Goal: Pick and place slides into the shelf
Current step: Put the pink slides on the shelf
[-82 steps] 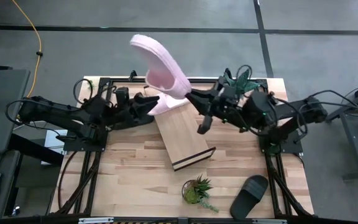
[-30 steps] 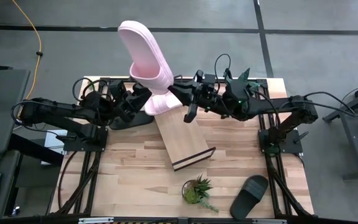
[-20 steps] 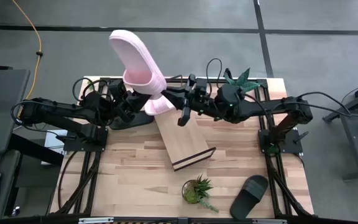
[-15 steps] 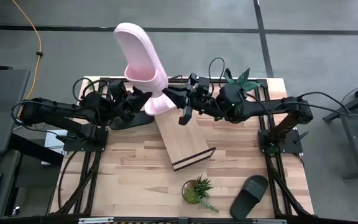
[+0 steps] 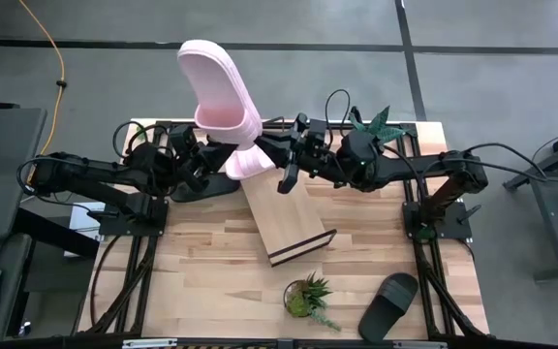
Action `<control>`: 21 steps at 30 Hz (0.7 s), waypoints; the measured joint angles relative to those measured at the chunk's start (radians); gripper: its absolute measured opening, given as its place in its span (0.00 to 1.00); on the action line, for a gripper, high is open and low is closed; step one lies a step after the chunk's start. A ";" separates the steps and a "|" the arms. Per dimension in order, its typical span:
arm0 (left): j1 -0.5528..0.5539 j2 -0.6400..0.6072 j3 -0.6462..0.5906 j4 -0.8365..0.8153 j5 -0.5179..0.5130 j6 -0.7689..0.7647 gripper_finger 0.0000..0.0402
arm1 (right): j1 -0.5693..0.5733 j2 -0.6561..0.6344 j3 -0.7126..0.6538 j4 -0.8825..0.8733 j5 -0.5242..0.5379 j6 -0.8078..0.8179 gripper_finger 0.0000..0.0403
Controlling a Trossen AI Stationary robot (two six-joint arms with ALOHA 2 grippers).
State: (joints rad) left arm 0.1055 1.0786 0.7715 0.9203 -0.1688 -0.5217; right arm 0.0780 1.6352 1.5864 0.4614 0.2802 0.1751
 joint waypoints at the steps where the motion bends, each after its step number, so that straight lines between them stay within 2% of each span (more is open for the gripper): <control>1: 0.000 0.000 0.000 0.000 0.000 0.000 0.07 | 0.000 0.000 0.000 0.000 0.000 0.000 0.02; 7: 0.000 0.000 0.000 -0.004 -0.018 0.000 0.11 | 0.000 -0.001 0.000 -0.010 0.027 0.019 0.12; 12: 0.000 0.001 0.000 -0.009 -0.033 0.000 0.07 | 0.001 -0.045 0.000 -0.124 0.126 0.014 0.24; 21: -0.001 0.000 0.000 -0.019 -0.060 -0.012 0.07 | 0.007 -0.158 0.001 -0.283 0.177 -0.082 0.36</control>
State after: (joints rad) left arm 0.1047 1.0786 0.7715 0.9012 -0.2287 -0.5342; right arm 0.0852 1.4770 1.5875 0.1785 0.4576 0.0930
